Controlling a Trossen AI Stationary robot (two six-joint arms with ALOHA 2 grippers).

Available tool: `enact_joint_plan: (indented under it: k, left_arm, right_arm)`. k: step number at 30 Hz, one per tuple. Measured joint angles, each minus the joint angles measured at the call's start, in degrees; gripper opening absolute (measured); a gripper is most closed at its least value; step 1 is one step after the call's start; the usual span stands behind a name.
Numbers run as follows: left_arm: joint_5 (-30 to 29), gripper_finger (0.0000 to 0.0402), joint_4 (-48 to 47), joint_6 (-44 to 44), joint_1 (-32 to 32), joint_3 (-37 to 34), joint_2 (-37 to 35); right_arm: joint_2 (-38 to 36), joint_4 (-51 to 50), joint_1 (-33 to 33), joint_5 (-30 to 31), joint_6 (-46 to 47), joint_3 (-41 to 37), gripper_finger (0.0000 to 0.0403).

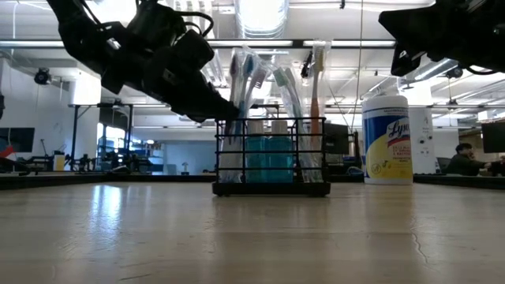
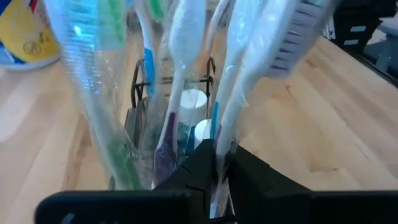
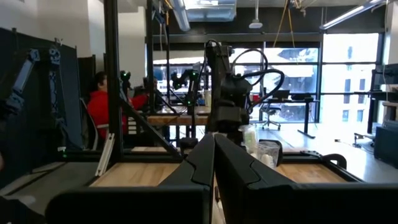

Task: Pick & Place toothbrushing station
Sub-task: Put the violet toothbrush into the black wire organizer

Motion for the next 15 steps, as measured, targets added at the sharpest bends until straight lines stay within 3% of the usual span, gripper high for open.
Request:
enact_joint_plan:
  k: [8,15]
  left_arm:
    - [-0.15,0.0103,-1.85,-3.19,0.17,-0.02,-2.98]
    - [1.25,0.0185,-2.0,-2.69,0.17,-0.04,-3.14]
  right_arm:
    - [0.0,-0.47,0.0,-0.02,0.0,0.0,0.0008]
    - [0.0,-0.9,0.0,-0.07,0.0,0.0,0.0008]
